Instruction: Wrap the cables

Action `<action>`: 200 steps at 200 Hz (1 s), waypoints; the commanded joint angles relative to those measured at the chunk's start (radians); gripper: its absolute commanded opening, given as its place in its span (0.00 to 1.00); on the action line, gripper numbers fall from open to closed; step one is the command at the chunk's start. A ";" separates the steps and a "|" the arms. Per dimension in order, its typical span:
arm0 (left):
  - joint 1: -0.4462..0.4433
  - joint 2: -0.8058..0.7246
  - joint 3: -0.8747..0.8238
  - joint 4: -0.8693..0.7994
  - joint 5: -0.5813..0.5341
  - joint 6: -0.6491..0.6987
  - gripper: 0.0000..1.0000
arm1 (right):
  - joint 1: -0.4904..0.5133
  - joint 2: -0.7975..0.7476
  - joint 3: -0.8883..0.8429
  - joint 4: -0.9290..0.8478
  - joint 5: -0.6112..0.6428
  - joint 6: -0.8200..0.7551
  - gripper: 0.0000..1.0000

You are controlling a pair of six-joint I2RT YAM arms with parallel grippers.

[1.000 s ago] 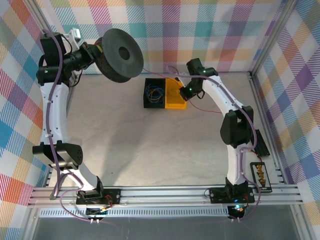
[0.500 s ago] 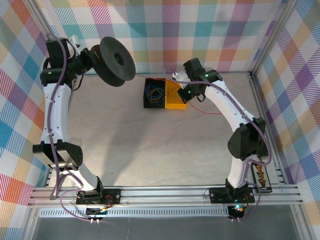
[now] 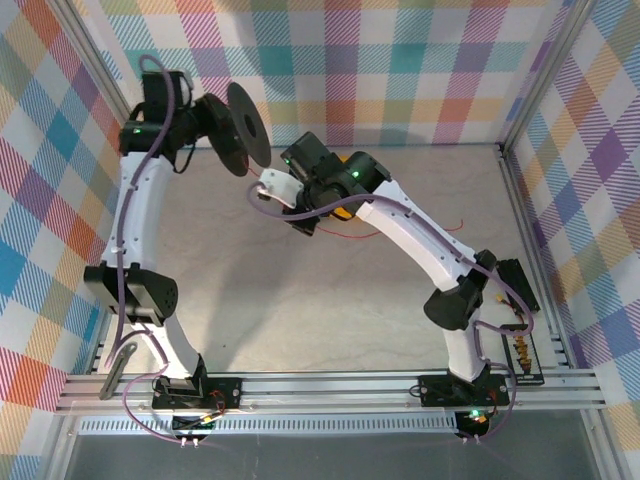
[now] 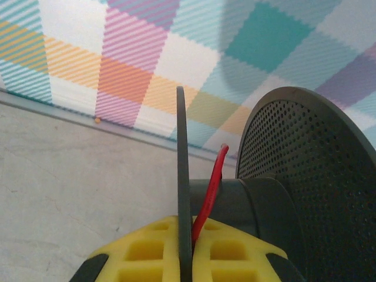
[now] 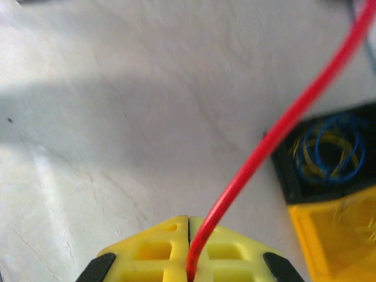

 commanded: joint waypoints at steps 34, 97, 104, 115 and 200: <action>-0.159 0.012 -0.033 -0.113 -0.160 0.178 0.00 | 0.013 0.045 0.219 0.026 0.075 -0.135 0.00; -0.228 -0.161 -0.302 -0.179 -0.122 0.407 0.00 | -0.156 0.054 0.207 0.183 0.100 -0.185 0.00; -0.234 -0.179 -0.319 -0.184 -0.113 0.428 0.00 | -0.183 0.062 0.210 0.187 0.083 -0.182 0.00; -0.243 -0.202 -0.338 -0.199 -0.085 0.470 0.00 | -0.223 0.076 0.212 0.190 0.065 -0.175 0.00; -0.283 -0.353 -0.375 -0.231 0.427 0.780 0.00 | -0.441 0.168 0.190 0.163 -0.055 -0.123 0.00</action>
